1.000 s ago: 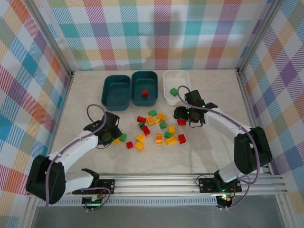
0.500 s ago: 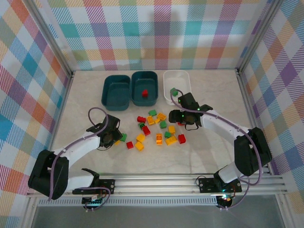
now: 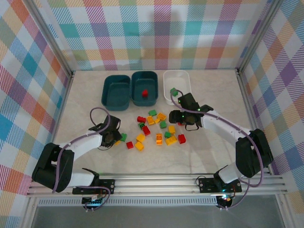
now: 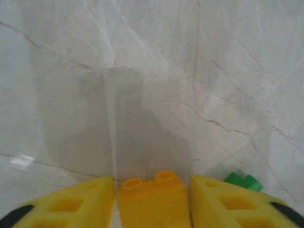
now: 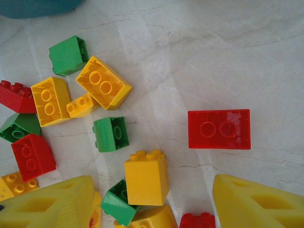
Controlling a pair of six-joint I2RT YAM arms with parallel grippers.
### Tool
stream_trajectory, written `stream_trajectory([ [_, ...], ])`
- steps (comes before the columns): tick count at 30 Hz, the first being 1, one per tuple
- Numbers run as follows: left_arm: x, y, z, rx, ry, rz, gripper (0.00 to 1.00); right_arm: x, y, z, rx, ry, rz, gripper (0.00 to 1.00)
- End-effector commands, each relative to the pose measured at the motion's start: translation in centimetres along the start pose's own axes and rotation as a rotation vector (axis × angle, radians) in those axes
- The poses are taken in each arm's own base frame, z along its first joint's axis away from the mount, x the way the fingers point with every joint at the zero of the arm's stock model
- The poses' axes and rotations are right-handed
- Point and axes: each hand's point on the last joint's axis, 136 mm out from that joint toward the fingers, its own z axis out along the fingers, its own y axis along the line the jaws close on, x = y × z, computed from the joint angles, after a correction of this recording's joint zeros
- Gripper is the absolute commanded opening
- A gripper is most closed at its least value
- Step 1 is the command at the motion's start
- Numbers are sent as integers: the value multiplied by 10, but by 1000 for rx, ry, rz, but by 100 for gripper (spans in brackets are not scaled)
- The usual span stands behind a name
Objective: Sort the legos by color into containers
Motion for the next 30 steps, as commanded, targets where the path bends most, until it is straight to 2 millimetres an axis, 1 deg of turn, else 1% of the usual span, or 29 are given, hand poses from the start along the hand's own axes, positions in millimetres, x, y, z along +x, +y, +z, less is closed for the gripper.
stream_trajectory([
  [1, 6, 8, 9, -18, 14, 3, 37, 1, 0, -7, 9, -14, -20, 67],
  [4, 4, 8, 9, -28, 15, 18, 34, -1, 0, -11, 11, -23, -20, 67],
  [7, -2, 5, 3, -26, -1, 37, 31, -2, -3, -14, 23, -34, -27, 67],
  [11, -20, -5, -19, 3, -65, 66, 29, -6, -7, -18, 47, -56, -40, 68],
  [15, -37, -14, -43, 21, -115, 92, 30, -13, -5, -20, 47, -77, -44, 69],
  [18, -54, -26, -62, 36, -157, 117, 30, -19, -4, -21, 54, -92, -54, 69],
  [20, -69, -37, -74, 43, -189, 137, 30, -27, -6, -23, 79, -114, -62, 69],
  [21, -75, -42, -77, 48, -198, 141, 30, -31, -8, -25, 93, -128, -66, 69],
  [23, -95, -58, -81, 78, -212, 130, 30, -41, -12, -29, 120, -157, -62, 70],
  [24, -103, -64, -78, 87, -211, 118, 30, -45, -14, -29, 121, -166, -54, 70],
  [27, -139, -86, -64, 100, -202, 87, 30, -53, -16, -27, 111, -172, -30, 70],
  [30, -172, -106, -38, 87, -160, 72, 30, -58, -21, -27, 118, -173, -10, 70],
])
